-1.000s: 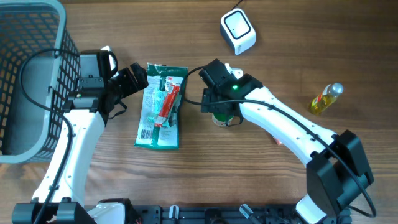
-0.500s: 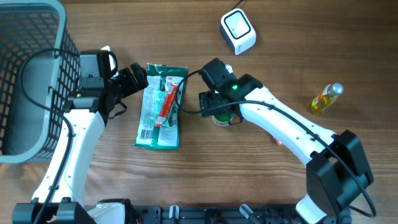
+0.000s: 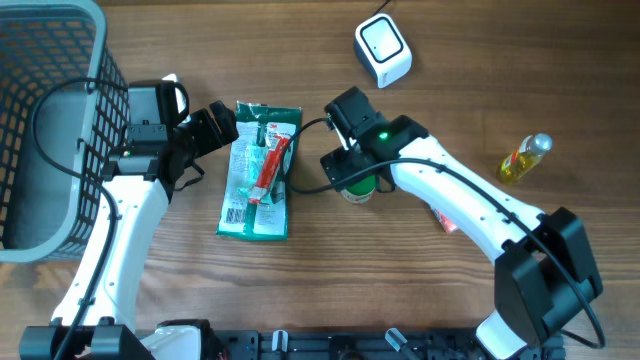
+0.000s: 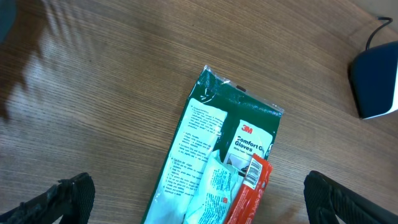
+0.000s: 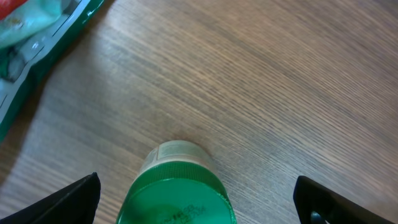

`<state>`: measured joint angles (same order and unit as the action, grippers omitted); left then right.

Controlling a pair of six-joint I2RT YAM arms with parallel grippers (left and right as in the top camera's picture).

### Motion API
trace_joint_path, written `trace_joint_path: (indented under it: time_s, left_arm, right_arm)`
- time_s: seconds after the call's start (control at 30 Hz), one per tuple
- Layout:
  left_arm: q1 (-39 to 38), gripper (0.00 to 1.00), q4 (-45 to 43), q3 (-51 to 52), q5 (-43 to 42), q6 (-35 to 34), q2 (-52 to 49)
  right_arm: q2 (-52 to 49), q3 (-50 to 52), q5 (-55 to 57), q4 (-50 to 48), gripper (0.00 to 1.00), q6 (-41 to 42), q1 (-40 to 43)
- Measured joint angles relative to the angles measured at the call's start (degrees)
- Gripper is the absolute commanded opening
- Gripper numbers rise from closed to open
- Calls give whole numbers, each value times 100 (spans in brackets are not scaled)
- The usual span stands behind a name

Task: Scan the item barcode
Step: 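Lower the right gripper around the green-lidded jar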

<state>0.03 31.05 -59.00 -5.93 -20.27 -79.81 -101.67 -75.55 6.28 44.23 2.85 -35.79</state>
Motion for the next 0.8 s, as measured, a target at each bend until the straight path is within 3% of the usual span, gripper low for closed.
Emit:
trace_joint_path:
  time_s: [0.27,0.43,0.5,0.73,0.8]
  left_arm:
    - [0,100,0,0,0,0,0]
    - [0,100,0,-2,0,0,0]
    - [0,100,0,0,0,0,0]
    - [0,100,0,0,0,0,0]
    - [0,100,0,0,-2,0,0]
  right_arm:
    - [-140,2,-492,186,99,-385,50]
    - [-299,7,-505,282,77,-431,50]
    - [-308,7,-518,393,73,-380,50]
    - [-310,7,-518,680,67,409,50]
    - [-310,-2,-518,949,67,964,50]
